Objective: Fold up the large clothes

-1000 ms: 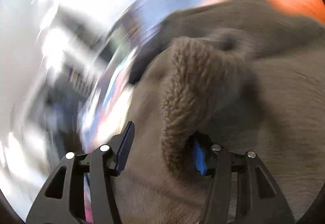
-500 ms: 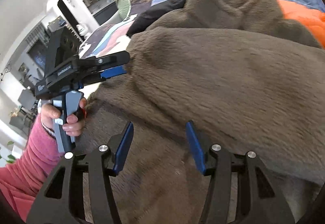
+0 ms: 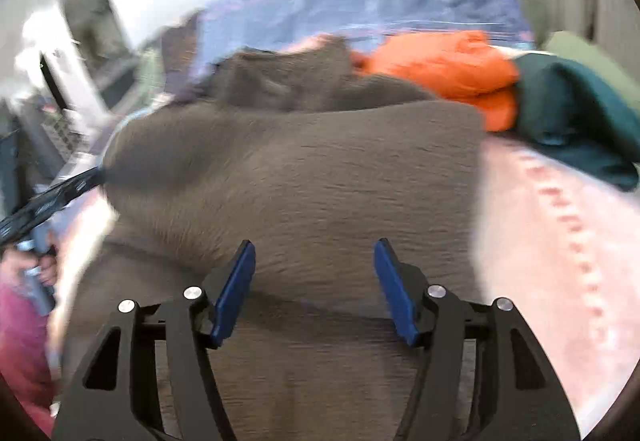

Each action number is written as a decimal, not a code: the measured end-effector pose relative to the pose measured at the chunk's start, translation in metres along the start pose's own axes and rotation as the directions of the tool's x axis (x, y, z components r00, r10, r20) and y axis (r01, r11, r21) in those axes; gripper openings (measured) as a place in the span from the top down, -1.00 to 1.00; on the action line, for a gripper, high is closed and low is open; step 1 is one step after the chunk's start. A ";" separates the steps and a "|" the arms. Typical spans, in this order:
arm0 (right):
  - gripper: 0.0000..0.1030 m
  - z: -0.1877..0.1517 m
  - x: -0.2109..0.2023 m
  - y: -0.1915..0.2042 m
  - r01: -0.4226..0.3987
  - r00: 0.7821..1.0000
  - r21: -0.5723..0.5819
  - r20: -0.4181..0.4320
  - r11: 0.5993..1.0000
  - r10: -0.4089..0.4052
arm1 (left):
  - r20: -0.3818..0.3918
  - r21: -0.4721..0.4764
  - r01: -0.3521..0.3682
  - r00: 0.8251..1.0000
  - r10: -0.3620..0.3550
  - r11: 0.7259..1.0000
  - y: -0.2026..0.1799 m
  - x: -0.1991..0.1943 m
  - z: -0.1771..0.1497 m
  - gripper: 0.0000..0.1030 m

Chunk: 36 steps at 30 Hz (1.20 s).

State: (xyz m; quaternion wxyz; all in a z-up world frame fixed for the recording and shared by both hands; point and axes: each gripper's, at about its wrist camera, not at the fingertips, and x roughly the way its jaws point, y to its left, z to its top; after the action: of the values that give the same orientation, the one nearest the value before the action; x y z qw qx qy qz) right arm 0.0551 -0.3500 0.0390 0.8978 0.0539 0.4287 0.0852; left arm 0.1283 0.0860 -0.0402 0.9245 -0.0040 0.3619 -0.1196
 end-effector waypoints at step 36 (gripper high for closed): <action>-0.24 -0.107 -0.047 -0.106 0.116 0.991 0.228 -0.086 0.967 -0.099 | -0.219 -0.143 0.106 0.966 -0.136 0.984 0.067 -0.057 -0.136 -0.68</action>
State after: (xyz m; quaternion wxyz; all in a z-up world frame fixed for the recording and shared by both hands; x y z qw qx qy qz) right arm -0.0459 -0.4604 -0.0104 0.8723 0.1320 0.4707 -0.0126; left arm 0.0117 0.1744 -0.1086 0.8654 -0.0727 0.4719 -0.1518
